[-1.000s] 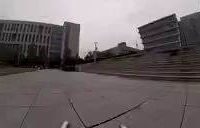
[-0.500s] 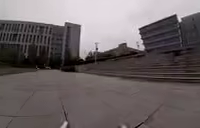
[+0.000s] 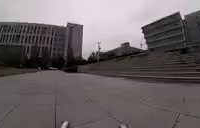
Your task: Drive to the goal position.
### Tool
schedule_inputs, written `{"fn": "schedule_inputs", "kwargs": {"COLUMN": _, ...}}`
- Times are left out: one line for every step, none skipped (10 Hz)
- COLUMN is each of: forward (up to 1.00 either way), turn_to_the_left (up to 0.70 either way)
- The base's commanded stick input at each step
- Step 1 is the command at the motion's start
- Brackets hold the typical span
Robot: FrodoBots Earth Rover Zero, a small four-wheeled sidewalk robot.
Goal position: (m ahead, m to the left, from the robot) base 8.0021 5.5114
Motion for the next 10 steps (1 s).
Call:
{"fn": "schedule_inputs", "kwargs": {"forward": 0.7, "turn_to_the_left": 0.0}}
{"fn": "schedule_inputs", "kwargs": {"forward": 0.7, "turn_to_the_left": 0.0}}
{"fn": "schedule_inputs", "kwargs": {"forward": 0.7, "turn_to_the_left": 0.0}}
{"fn": "schedule_inputs", "kwargs": {"forward": 0.7, "turn_to_the_left": 0.0}}
{"fn": "schedule_inputs", "kwargs": {"forward": 0.7, "turn_to_the_left": 0.0}}
{"fn": "schedule_inputs", "kwargs": {"forward": 0.7, "turn_to_the_left": 0.0}}
{"fn": "schedule_inputs", "kwargs": {"forward": 0.7, "turn_to_the_left": 0.0}}
{"fn": "schedule_inputs", "kwargs": {"forward": 0.7, "turn_to_the_left": 0.0}}
{"fn": "schedule_inputs", "kwargs": {"forward": 0.7, "turn_to_the_left": 0.0}}
{"fn": "schedule_inputs", "kwargs": {"forward": 0.7, "turn_to_the_left": 0.0}}
